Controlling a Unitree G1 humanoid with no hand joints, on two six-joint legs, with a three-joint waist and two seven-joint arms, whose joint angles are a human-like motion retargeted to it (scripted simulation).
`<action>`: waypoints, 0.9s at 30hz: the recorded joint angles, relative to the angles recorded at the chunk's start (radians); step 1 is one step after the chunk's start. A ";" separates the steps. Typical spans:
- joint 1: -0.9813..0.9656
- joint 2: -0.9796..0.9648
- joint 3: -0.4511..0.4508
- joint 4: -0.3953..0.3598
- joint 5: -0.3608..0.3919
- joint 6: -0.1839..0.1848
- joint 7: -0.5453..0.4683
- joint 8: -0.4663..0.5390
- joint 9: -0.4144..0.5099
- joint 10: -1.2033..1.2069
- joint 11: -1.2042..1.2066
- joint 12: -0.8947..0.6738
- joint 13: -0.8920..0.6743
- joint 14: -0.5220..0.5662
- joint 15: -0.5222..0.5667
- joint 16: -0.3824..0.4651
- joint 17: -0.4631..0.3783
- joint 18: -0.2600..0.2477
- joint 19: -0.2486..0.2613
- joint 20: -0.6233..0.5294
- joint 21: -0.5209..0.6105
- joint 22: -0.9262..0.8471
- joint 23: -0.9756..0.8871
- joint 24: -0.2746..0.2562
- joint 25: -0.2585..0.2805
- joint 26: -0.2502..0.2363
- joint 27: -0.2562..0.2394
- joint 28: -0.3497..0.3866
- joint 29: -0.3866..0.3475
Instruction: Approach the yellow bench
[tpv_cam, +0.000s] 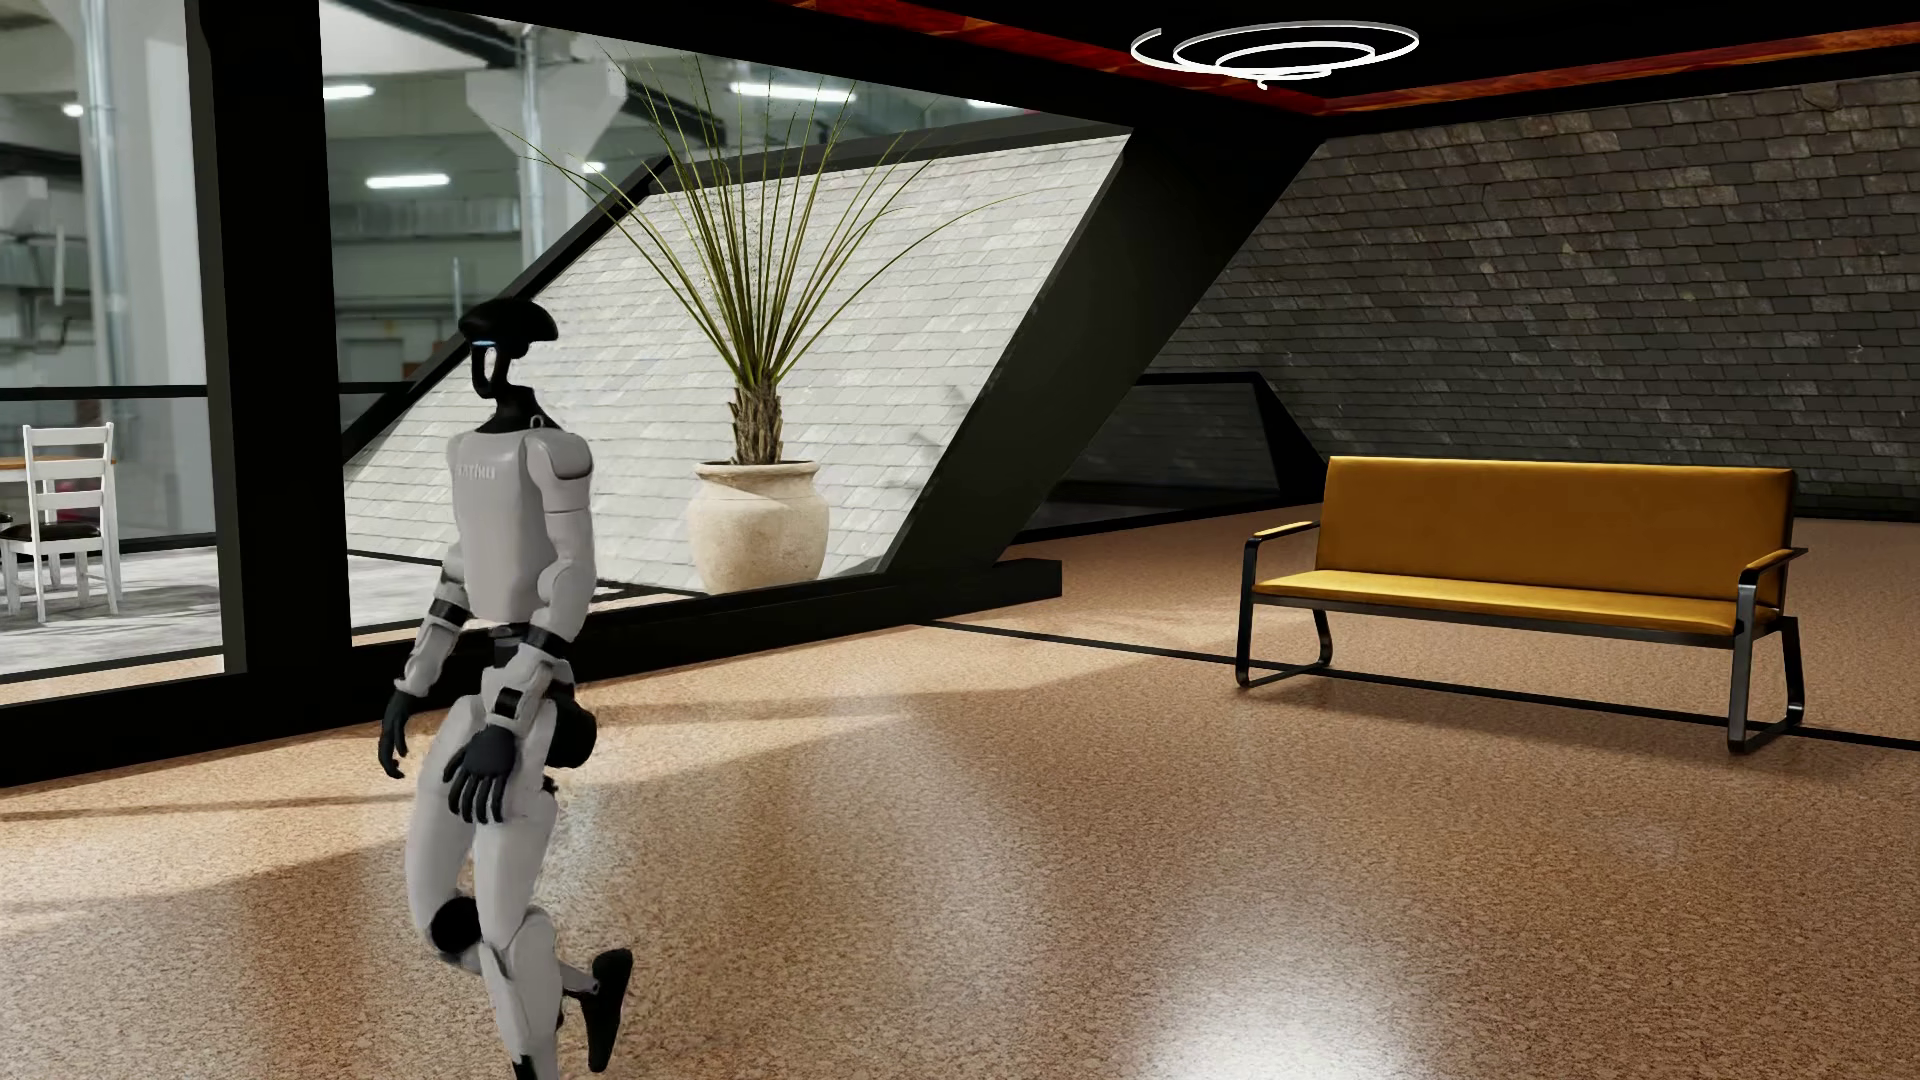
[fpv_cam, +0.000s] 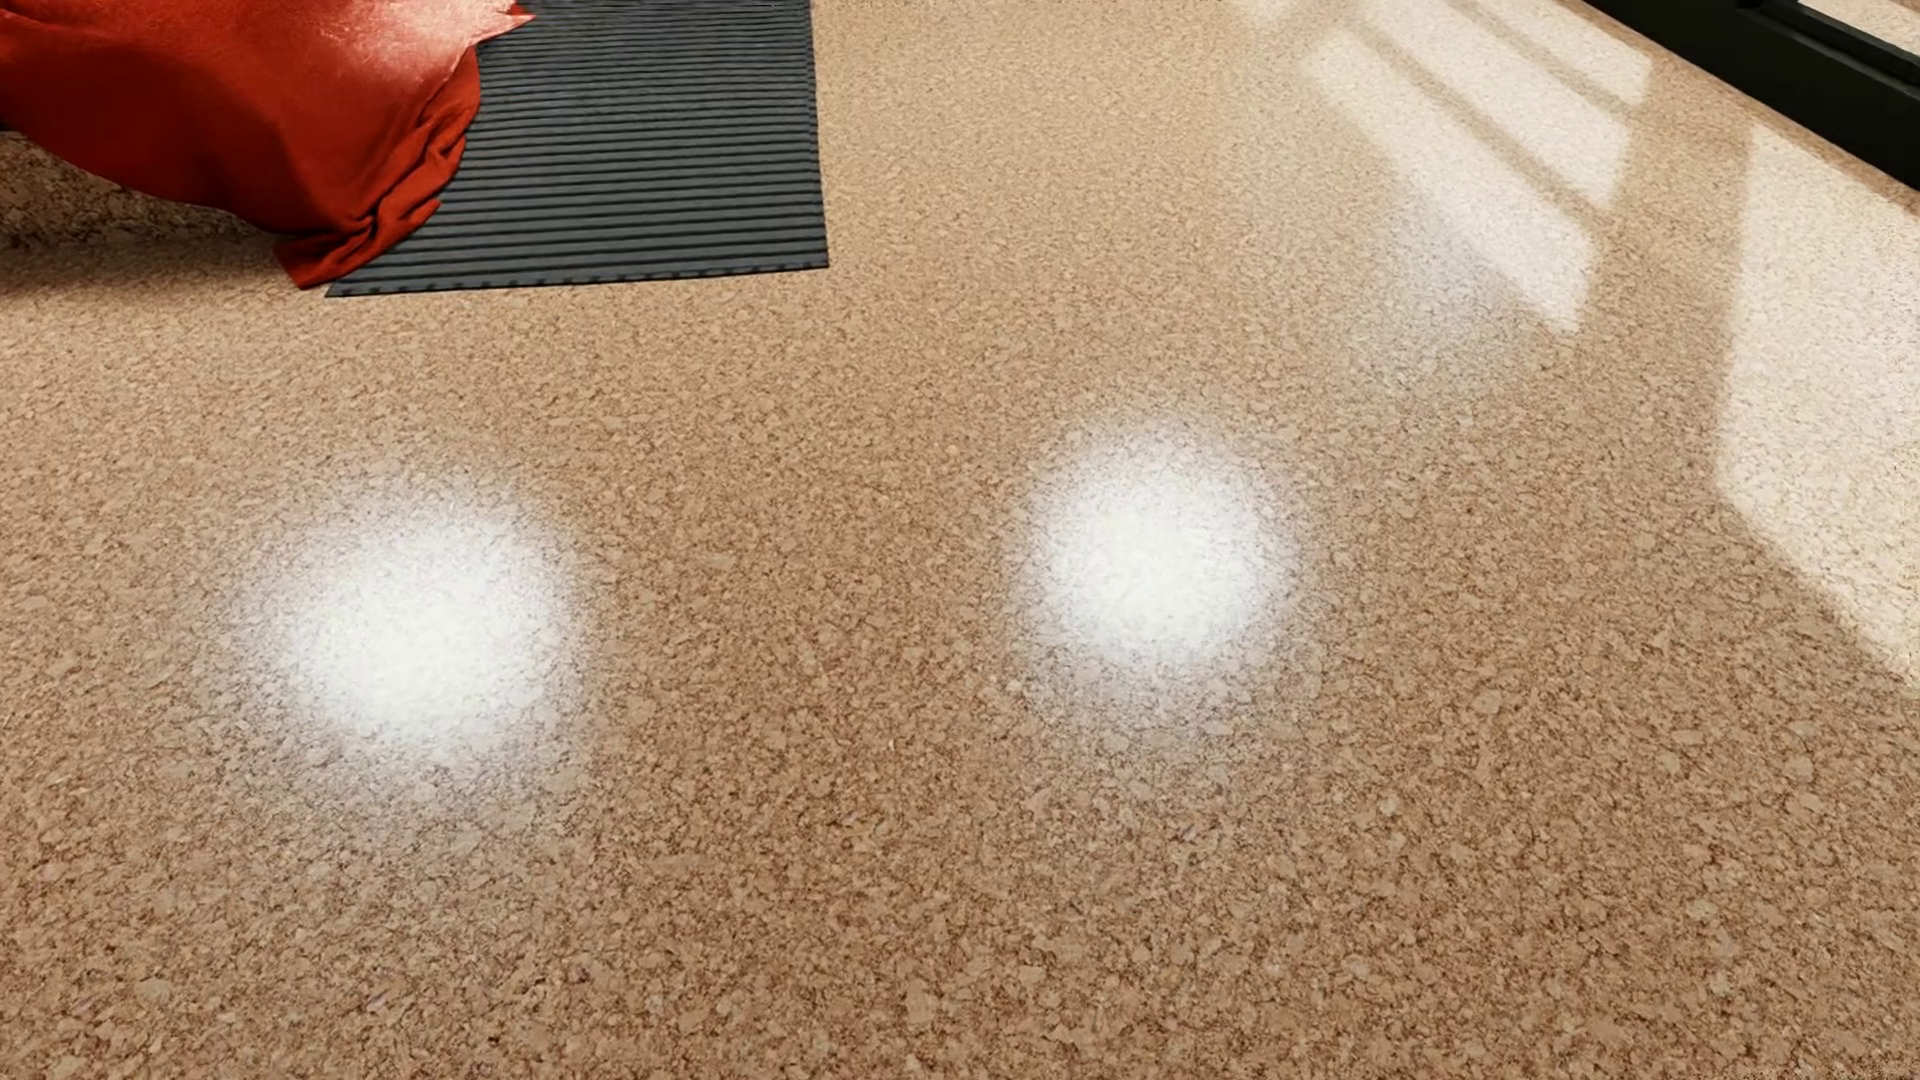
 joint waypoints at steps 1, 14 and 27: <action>0.031 -0.062 -0.005 -0.012 -0.006 -0.005 0.004 0.022 0.005 0.007 0.003 -0.027 0.016 -0.024 -0.090 0.002 0.009 0.001 -0.017 -0.006 -0.052 0.007 -0.007 0.008 0.030 0.004 0.038 0.007 -0.052; 0.397 -0.113 -0.108 0.004 0.028 0.049 -0.158 -0.217 -0.003 -0.053 -1.015 -0.123 0.066 -0.057 -0.106 0.065 0.171 -0.055 -0.294 -0.074 -0.159 -0.091 -0.009 -0.156 0.041 -0.017 0.068 0.011 -0.110; -0.257 0.125 -0.062 0.317 0.372 0.220 -0.305 -0.064 0.015 0.686 -0.818 0.038 -0.181 0.004 -0.461 0.155 0.244 -0.116 -0.371 -0.024 -0.217 -0.059 -0.021 -0.097 0.009 0.074 -0.001 -0.051 -0.191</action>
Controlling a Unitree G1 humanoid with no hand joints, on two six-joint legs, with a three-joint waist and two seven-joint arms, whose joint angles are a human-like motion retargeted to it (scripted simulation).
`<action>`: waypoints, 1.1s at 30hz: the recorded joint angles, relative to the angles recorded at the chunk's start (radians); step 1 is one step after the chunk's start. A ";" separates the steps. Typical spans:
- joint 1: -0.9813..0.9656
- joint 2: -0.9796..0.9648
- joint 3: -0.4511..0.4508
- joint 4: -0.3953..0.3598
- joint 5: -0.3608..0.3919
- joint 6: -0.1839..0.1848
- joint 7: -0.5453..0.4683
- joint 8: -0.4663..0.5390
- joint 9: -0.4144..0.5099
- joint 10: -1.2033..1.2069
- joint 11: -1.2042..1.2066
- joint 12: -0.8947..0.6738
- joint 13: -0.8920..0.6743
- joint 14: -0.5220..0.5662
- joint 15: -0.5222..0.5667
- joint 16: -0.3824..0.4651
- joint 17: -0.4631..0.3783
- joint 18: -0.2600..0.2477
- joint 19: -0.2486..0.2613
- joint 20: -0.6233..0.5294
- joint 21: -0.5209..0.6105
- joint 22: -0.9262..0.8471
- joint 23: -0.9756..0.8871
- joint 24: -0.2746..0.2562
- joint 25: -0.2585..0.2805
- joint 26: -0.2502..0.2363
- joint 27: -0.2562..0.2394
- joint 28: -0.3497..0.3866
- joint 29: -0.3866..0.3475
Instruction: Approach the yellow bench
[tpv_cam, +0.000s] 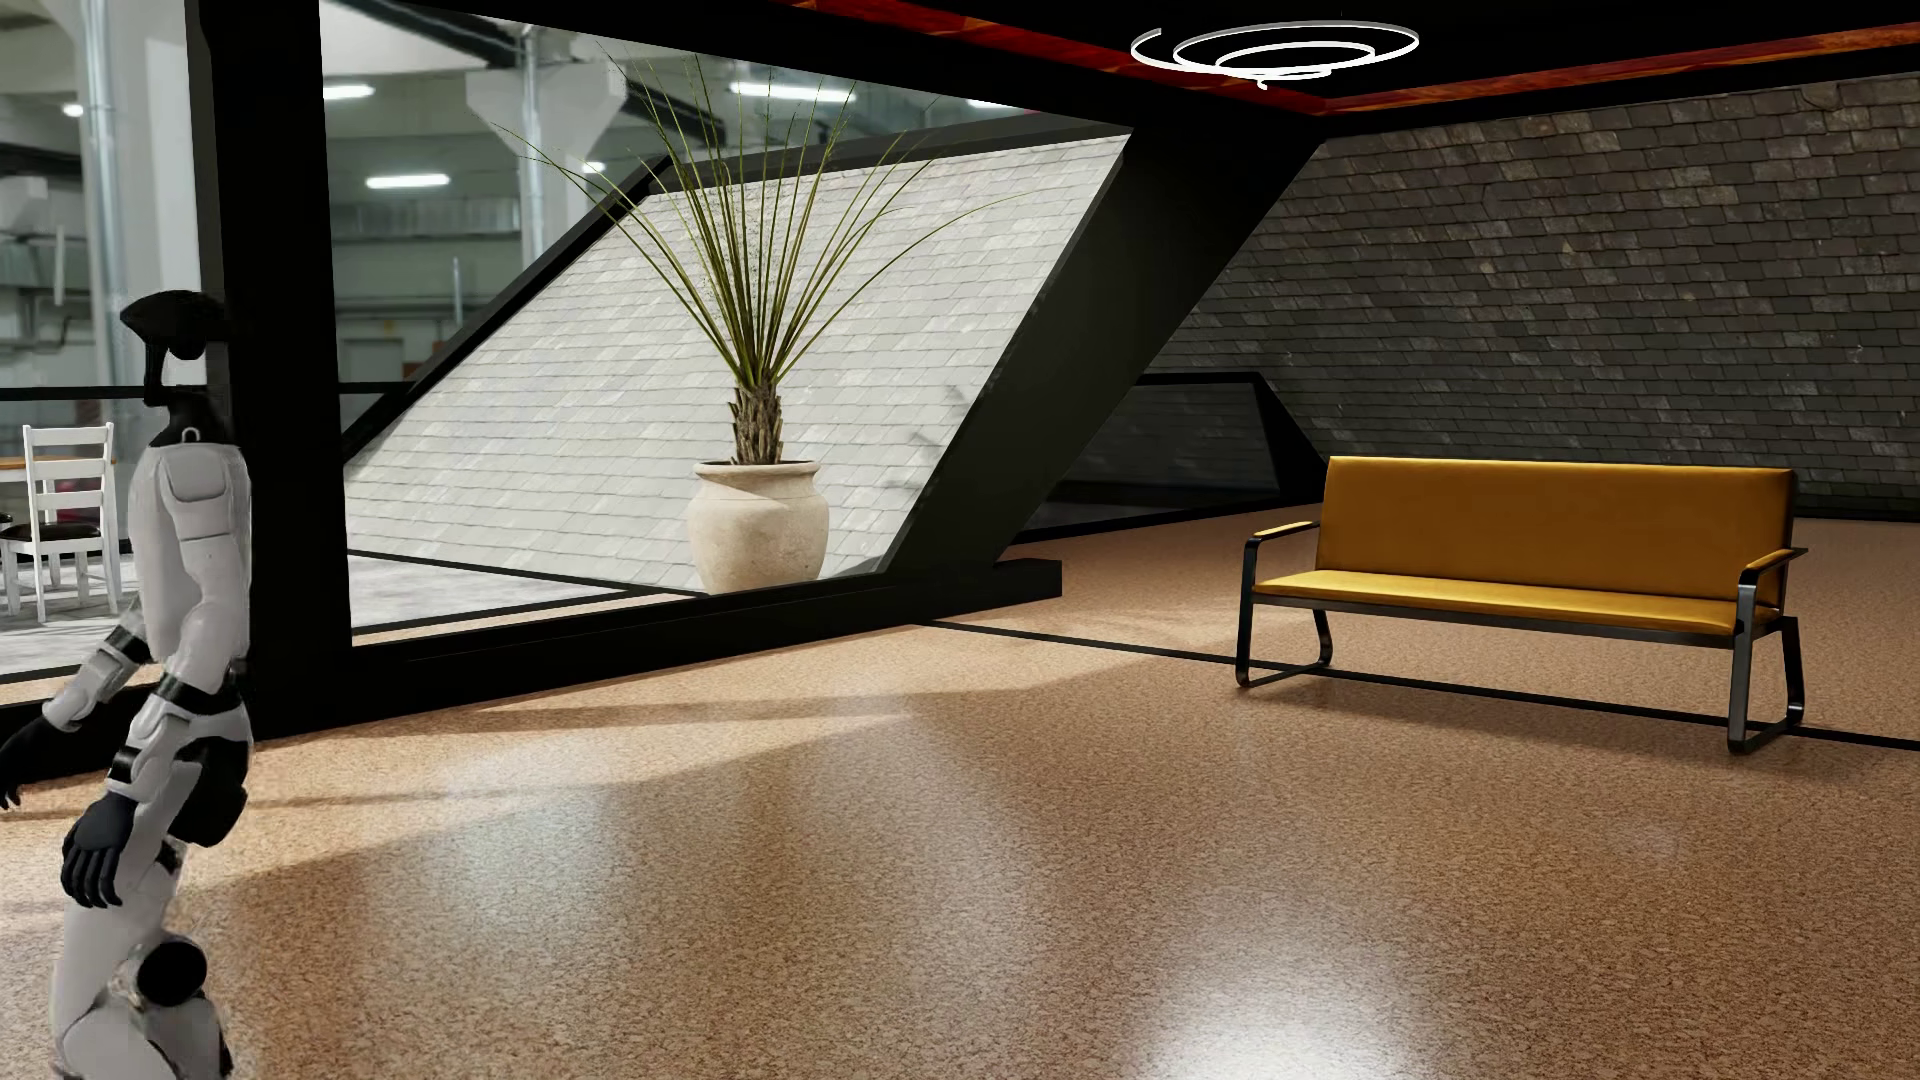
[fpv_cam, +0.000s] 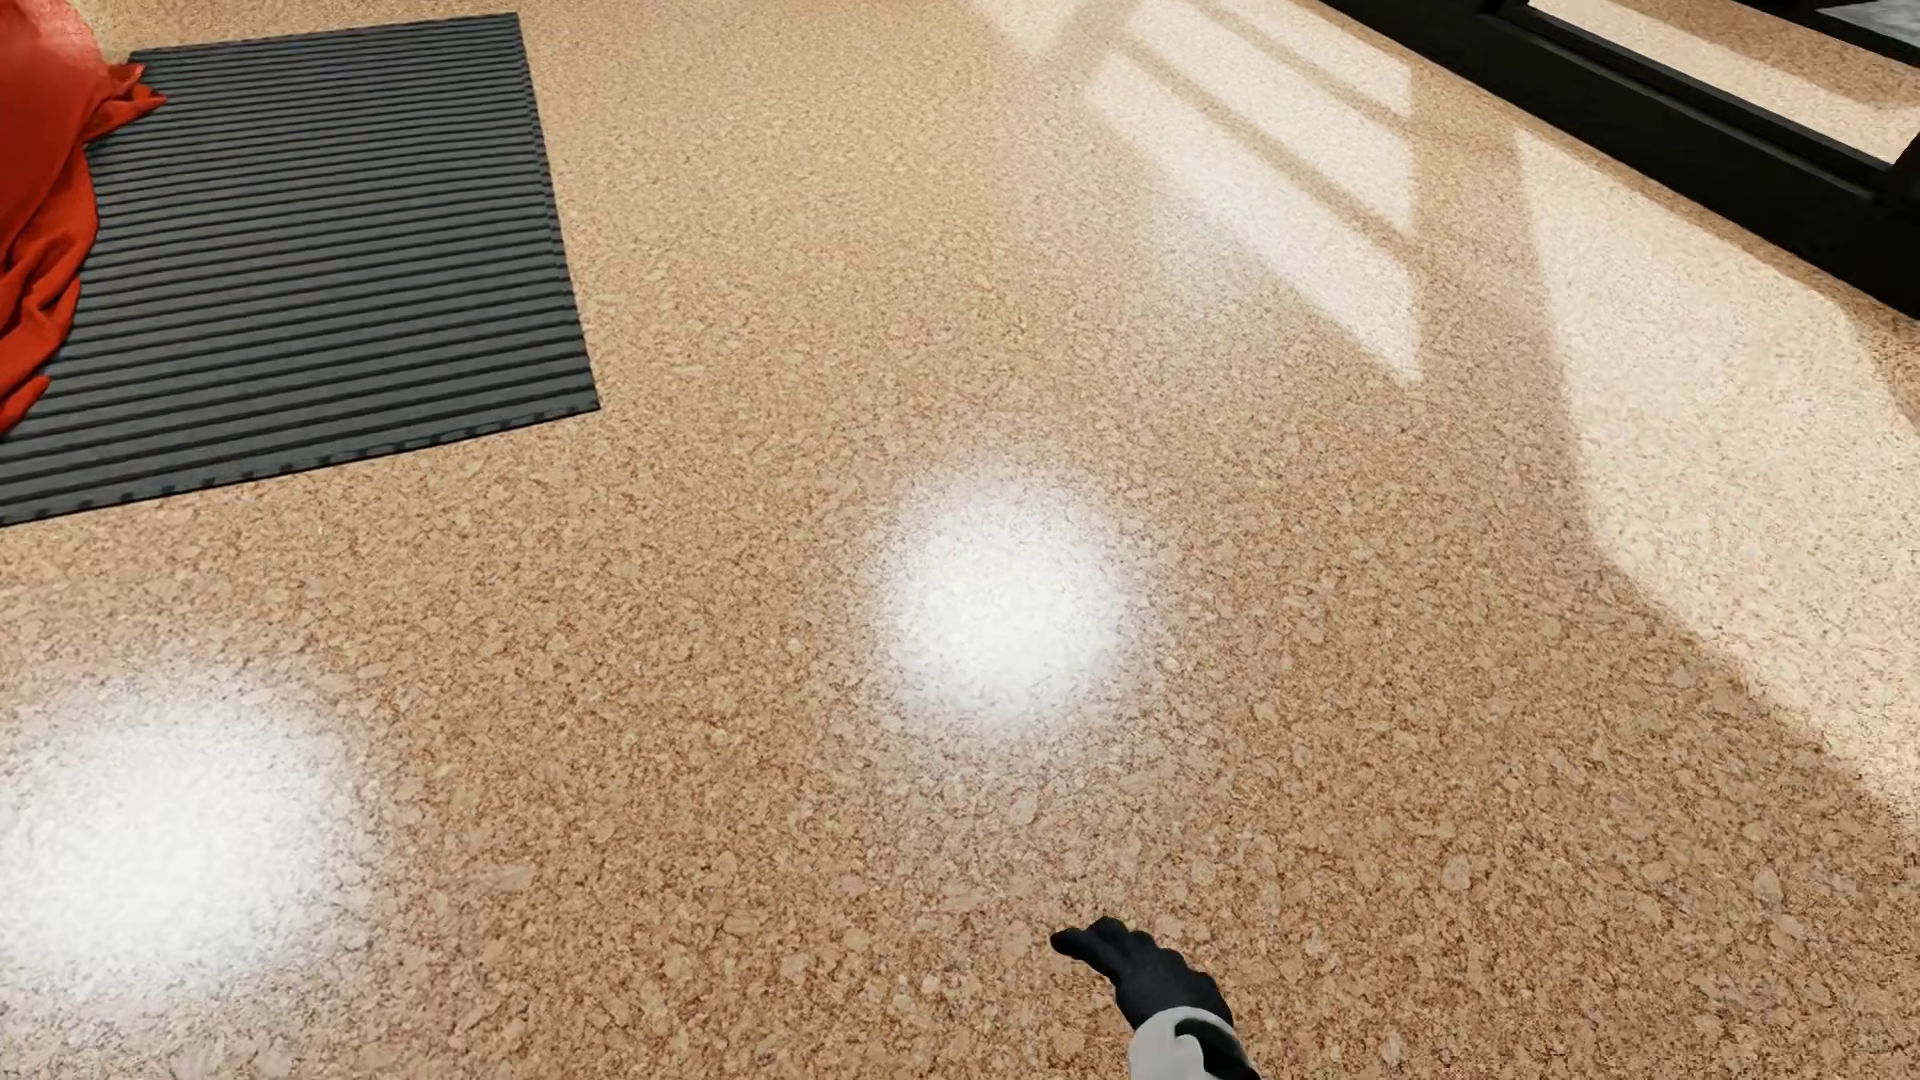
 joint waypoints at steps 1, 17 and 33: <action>-0.022 0.019 0.012 -0.046 0.011 -0.001 -0.064 0.052 0.001 -0.116 0.000 0.003 -0.019 -0.022 -0.012 -0.002 -0.002 -0.011 0.001 0.005 0.020 -0.015 -0.003 -0.002 -0.006 -0.008 -0.014 0.001 0.005; 0.228 -0.056 0.051 -0.180 -0.033 -0.190 0.067 0.428 0.006 -0.667 0.511 -0.088 0.137 0.022 0.300 -0.098 -0.212 0.010 0.274 0.102 0.191 -0.013 0.039 -0.035 -0.012 -0.088 -0.005 0.144 0.163; 0.490 0.078 0.019 0.059 -0.543 -0.193 0.740 -0.575 -0.039 -0.792 -0.174 -0.005 0.122 0.095 0.095 -0.006 -0.091 -0.101 0.204 0.018 0.126 -0.020 -0.075 -0.057 0.020 -0.009 0.044 0.081 0.051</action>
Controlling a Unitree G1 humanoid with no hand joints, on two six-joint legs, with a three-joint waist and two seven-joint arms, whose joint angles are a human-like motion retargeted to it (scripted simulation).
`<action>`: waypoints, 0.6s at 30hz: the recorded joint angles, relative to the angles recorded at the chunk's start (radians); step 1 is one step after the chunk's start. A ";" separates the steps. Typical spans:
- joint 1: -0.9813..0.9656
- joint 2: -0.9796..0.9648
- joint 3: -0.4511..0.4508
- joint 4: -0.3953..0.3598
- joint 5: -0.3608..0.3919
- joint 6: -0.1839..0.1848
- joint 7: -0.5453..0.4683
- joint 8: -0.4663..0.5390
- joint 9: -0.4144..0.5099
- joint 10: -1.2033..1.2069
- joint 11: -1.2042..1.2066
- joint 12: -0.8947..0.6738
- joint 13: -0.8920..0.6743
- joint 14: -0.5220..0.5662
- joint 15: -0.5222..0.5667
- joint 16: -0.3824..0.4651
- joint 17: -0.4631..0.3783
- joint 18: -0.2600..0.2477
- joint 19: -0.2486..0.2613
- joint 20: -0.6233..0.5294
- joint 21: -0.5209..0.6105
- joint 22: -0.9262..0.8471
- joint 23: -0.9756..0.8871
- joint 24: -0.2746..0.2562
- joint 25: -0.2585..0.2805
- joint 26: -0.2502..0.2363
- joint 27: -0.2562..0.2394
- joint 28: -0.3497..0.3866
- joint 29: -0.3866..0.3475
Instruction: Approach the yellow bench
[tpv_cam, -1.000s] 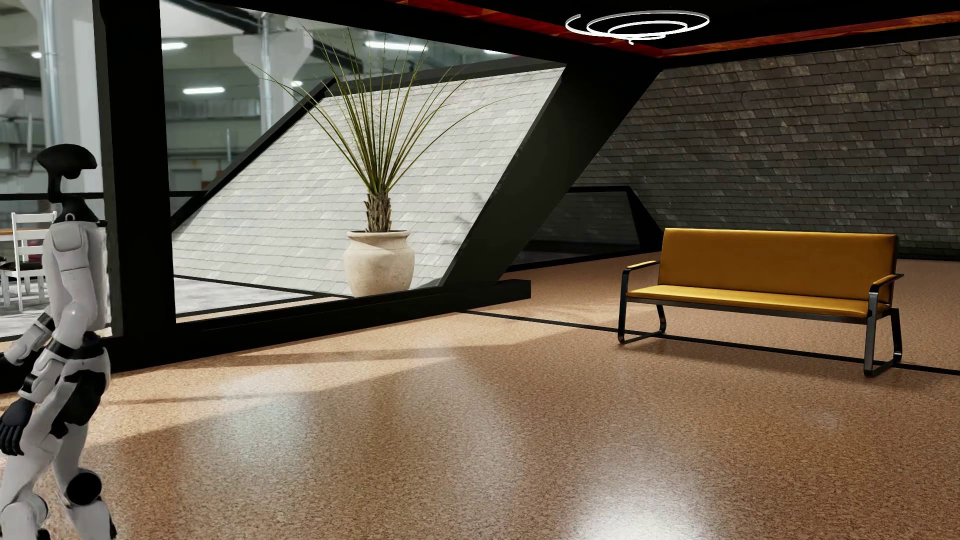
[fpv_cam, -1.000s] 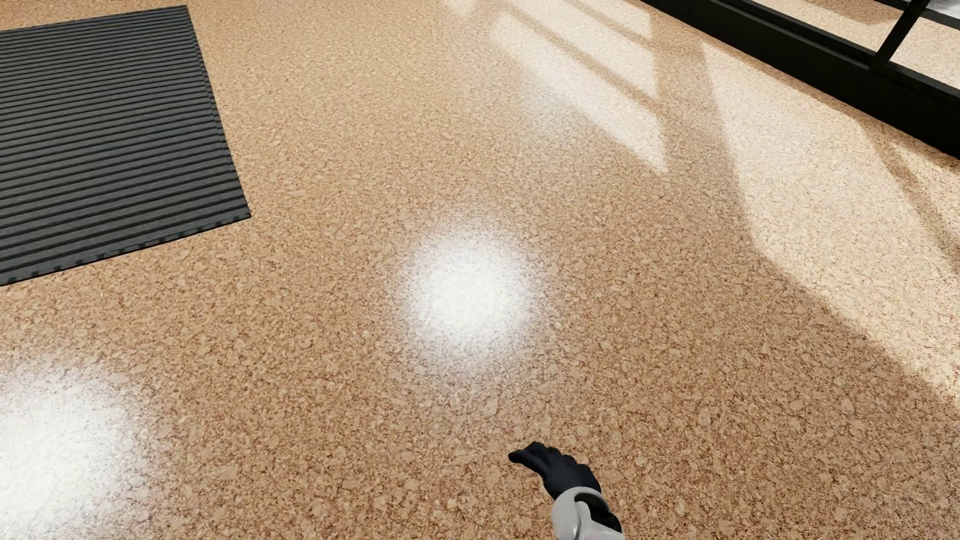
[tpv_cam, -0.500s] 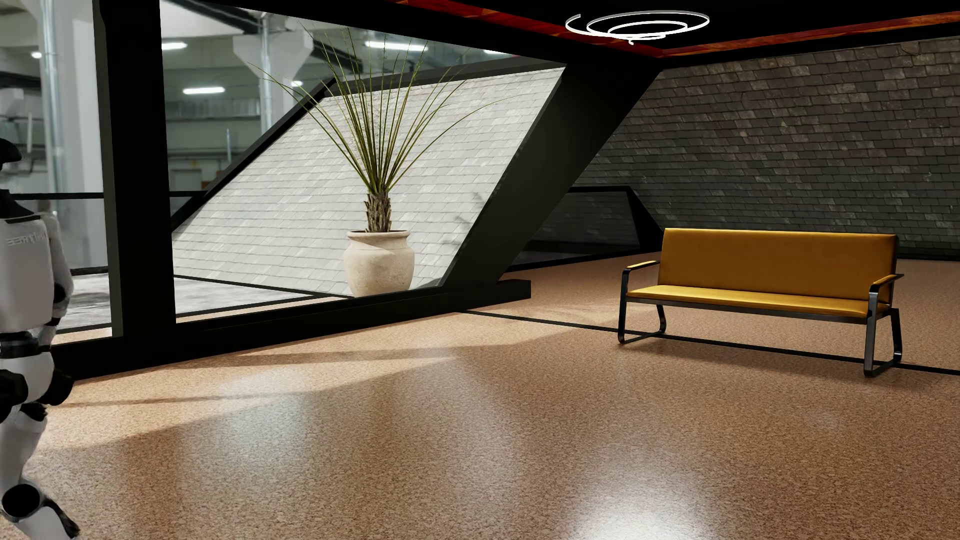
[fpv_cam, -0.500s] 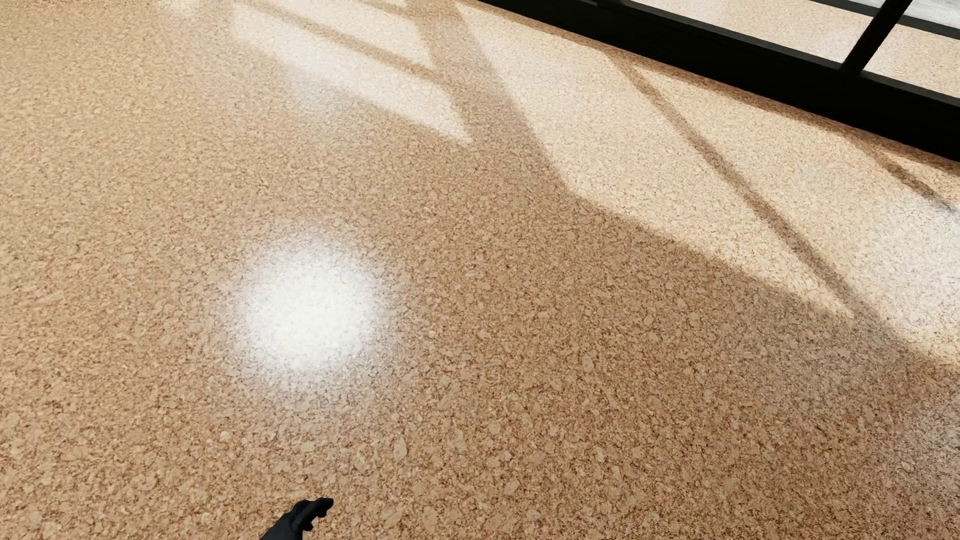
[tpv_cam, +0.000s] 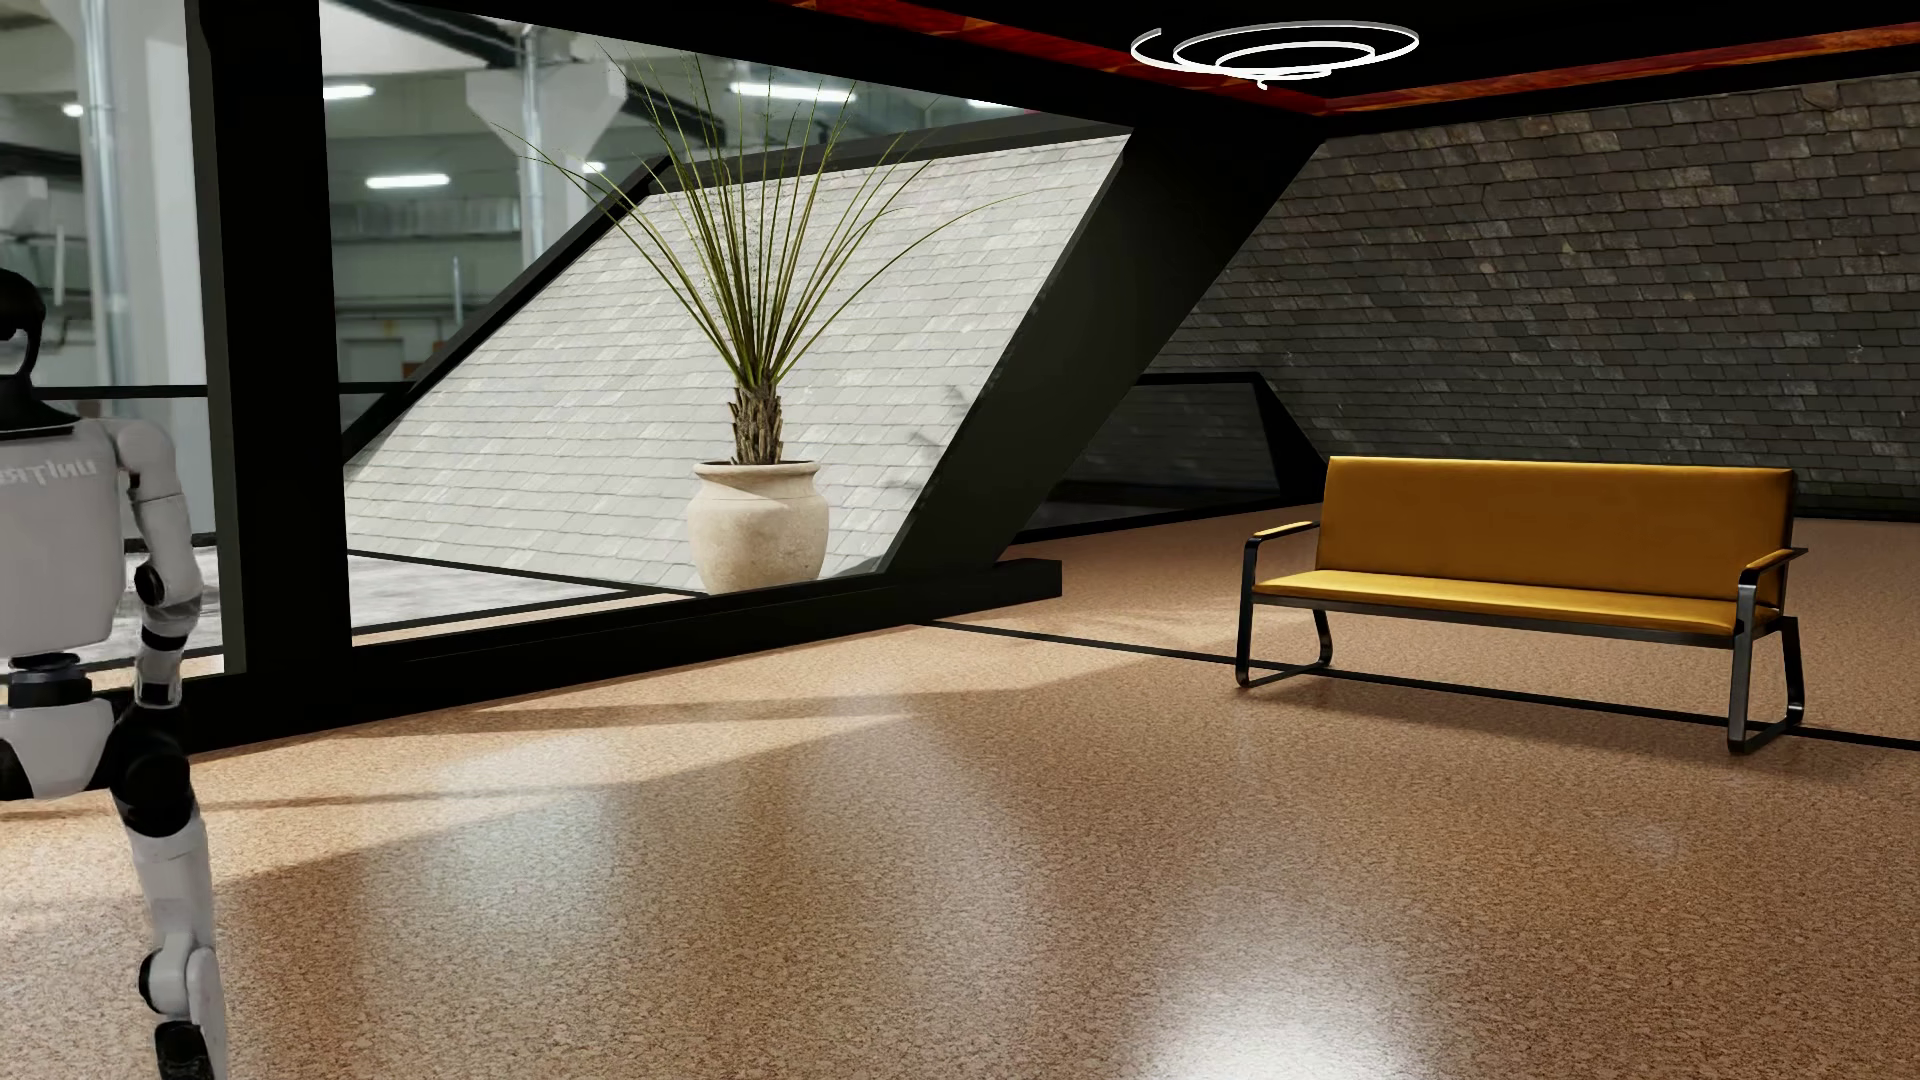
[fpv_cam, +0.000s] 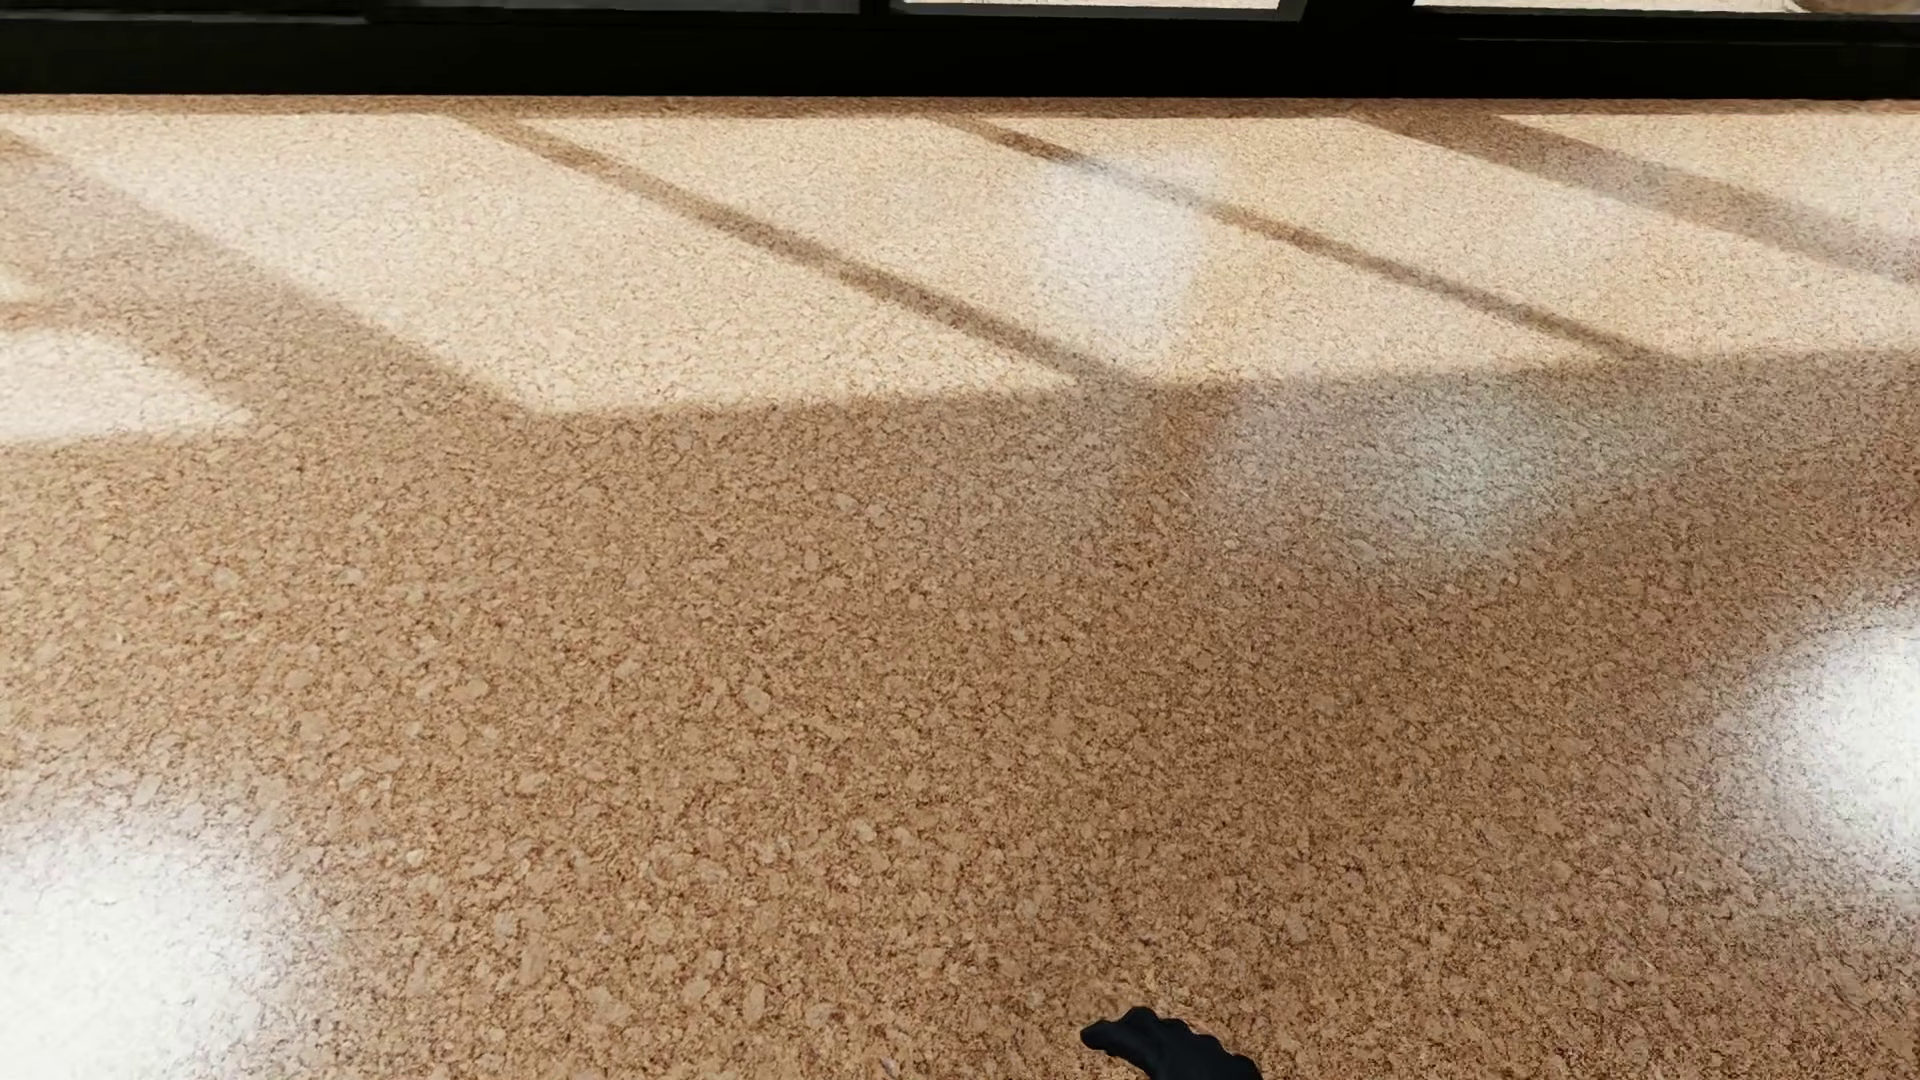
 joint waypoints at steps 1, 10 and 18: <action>0.015 0.002 -0.007 0.024 0.028 0.005 0.026 0.027 -0.003 0.009 -0.010 -0.009 0.013 0.010 -0.007 0.009 0.000 -0.017 -0.011 -0.020 -0.009 0.018 0.016 0.011 0.020 0.007 -0.009 -0.009 0.005; -0.178 0.001 -0.004 0.457 0.415 0.117 -0.159 0.337 0.057 0.673 0.089 -0.047 -0.014 -0.062 -0.130 0.038 0.054 0.123 -0.155 -0.020 -0.008 -0.066 0.212 0.010 0.001 -0.040 0.045 0.007 0.005; -0.464 0.095 0.015 -0.175 0.539 0.149 -0.765 0.743 0.087 0.344 0.093 -0.013 0.050 -0.087 -0.127 -0.028 0.077 0.105 -0.216 -0.084 -0.260 -0.094 -0.206 0.065 0.128 -0.062 -0.215 -0.066 -0.219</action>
